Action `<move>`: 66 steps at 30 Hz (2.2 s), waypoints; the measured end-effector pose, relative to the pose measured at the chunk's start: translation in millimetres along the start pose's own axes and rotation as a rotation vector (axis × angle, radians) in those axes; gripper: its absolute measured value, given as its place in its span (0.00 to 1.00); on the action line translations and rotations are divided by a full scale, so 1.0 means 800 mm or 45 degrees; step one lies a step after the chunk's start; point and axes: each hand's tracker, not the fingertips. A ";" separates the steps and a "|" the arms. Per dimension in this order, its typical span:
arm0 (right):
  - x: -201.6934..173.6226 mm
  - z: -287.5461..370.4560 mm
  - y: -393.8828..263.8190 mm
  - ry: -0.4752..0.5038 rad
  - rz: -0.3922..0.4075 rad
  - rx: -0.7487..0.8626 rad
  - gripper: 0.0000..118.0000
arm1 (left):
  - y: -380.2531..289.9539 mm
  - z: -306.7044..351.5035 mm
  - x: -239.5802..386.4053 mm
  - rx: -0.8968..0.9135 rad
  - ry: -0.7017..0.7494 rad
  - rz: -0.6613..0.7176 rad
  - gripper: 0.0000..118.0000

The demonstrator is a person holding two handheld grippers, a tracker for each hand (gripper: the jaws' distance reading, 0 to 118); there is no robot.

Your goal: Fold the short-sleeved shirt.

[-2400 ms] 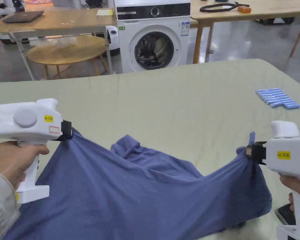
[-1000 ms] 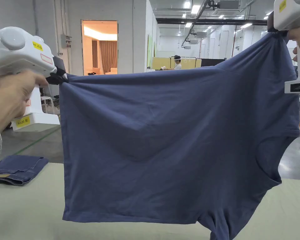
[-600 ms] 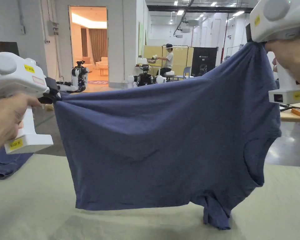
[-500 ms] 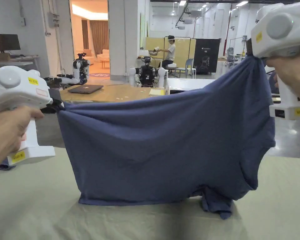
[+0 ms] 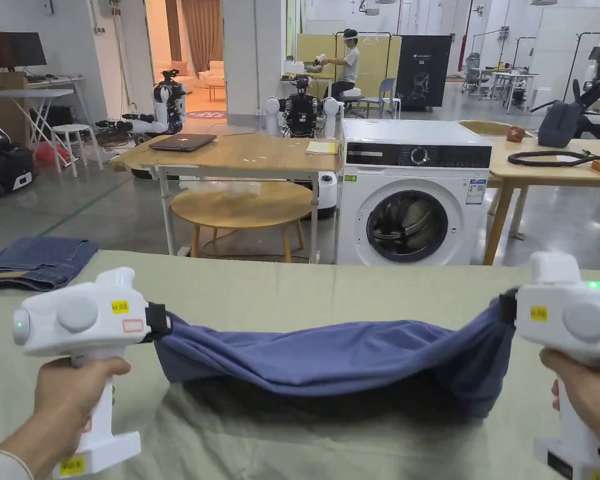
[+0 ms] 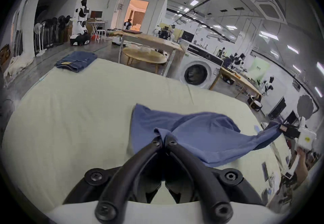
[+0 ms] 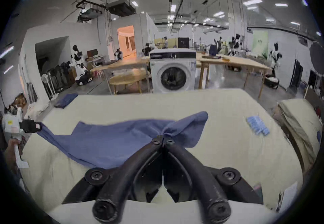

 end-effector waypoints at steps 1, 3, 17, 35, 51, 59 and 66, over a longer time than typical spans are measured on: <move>0.002 0.011 -0.025 -0.005 0.014 0.000 0.00 | -0.009 -0.002 -0.004 0.014 0.009 -0.029 0.00; 0.008 0.034 -0.071 -0.010 0.040 -0.023 0.00 | -0.039 0.018 0.000 0.009 -0.013 -0.051 0.00; 0.059 0.267 -0.289 0.143 0.165 -0.012 0.00 | -0.248 0.233 -0.039 0.005 -0.041 -0.260 0.00; 0.051 0.378 -0.421 0.283 0.292 -0.252 0.00 | -0.403 0.302 -0.123 -0.229 -0.017 -0.183 0.00; 0.080 0.371 -0.389 0.249 -0.226 -0.188 1.00 | -0.376 0.347 -0.079 -0.058 -0.077 -0.011 1.00; 0.052 0.385 -0.380 0.202 -0.071 -0.134 0.00 | -0.392 0.362 -0.020 -0.005 -0.139 -0.164 0.00; 0.047 0.374 -0.400 0.223 -0.041 -0.235 0.00 | -0.406 0.360 -0.004 -0.041 -0.177 -0.168 0.00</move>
